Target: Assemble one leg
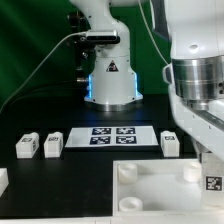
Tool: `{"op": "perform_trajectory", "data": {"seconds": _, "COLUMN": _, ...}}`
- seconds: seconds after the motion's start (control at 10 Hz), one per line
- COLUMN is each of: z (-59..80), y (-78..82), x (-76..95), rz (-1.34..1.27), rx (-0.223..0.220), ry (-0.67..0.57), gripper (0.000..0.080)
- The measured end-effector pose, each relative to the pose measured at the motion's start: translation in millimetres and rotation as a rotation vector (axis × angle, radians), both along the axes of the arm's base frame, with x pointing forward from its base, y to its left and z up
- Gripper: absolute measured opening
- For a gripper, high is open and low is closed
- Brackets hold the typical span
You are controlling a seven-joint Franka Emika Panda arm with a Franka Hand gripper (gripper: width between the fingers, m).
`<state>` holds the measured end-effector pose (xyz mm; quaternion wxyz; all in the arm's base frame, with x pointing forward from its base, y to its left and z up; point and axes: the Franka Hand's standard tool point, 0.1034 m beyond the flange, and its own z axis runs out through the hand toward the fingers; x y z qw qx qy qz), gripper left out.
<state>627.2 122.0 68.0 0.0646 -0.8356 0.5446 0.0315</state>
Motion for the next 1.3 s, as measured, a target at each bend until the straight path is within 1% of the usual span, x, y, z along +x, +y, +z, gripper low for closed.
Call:
{"op": "perform_trajectory", "data": {"seconds": 0.3, "z": 0.0, "y": -0.6, "x": 0.1, "rz": 0.267, "rx": -0.007, "ry": -0.038, "gripper": 0.0648}}
{"op": "perform_trajectory", "data": {"seconds": 0.4, "z": -0.1, "y": -2.4, "x": 0.0, "rz": 0.443, "rx": -0.028, "ry": -0.056, "gripper": 0.0649}}
{"op": "perform_trajectory", "data": {"seconds": 0.5, "z": 1.0, "y": -4.7, "x": 1.2, "rz": 0.646, "rx": -0.066, "ry": -0.072, "gripper": 0.0649}}
{"op": "perform_trajectory", "data": {"seconds": 0.7, "z": 3.4, "y": -8.7, "x": 5.0, "rz": 0.948, "rx": -0.086, "ry": -0.111, "gripper": 0.0649}}
{"op": "perform_trajectory", "data": {"seconds": 0.8, "z": 2.7, "y": -12.3, "x": 9.0, "rz": 1.053, "rx": -0.106, "ry": -0.153, "gripper": 0.0649}}
{"op": "perform_trajectory", "data": {"seconds": 0.9, "z": 1.9, "y": -12.5, "x": 8.5, "rz": 1.028, "rx": -0.106, "ry": -0.153, "gripper": 0.0649}}
{"op": "perform_trajectory", "data": {"seconds": 1.0, "z": 1.9, "y": -12.4, "x": 8.5, "rz": 1.027, "rx": -0.106, "ry": -0.153, "gripper": 0.0524}}
{"op": "perform_trajectory", "data": {"seconds": 1.1, "z": 1.9, "y": -11.5, "x": 8.4, "rz": 0.943, "rx": -0.100, "ry": -0.146, "gripper": 0.0524}}
{"op": "perform_trajectory", "data": {"seconds": 1.2, "z": 1.9, "y": -10.6, "x": 8.2, "rz": 0.841, "rx": -0.094, "ry": -0.137, "gripper": 0.0384}}
{"op": "perform_trajectory", "data": {"seconds": 1.3, "z": 1.7, "y": -10.6, "x": 8.2, "rz": 0.755, "rx": -0.090, "ry": -0.128, "gripper": 0.0289}}
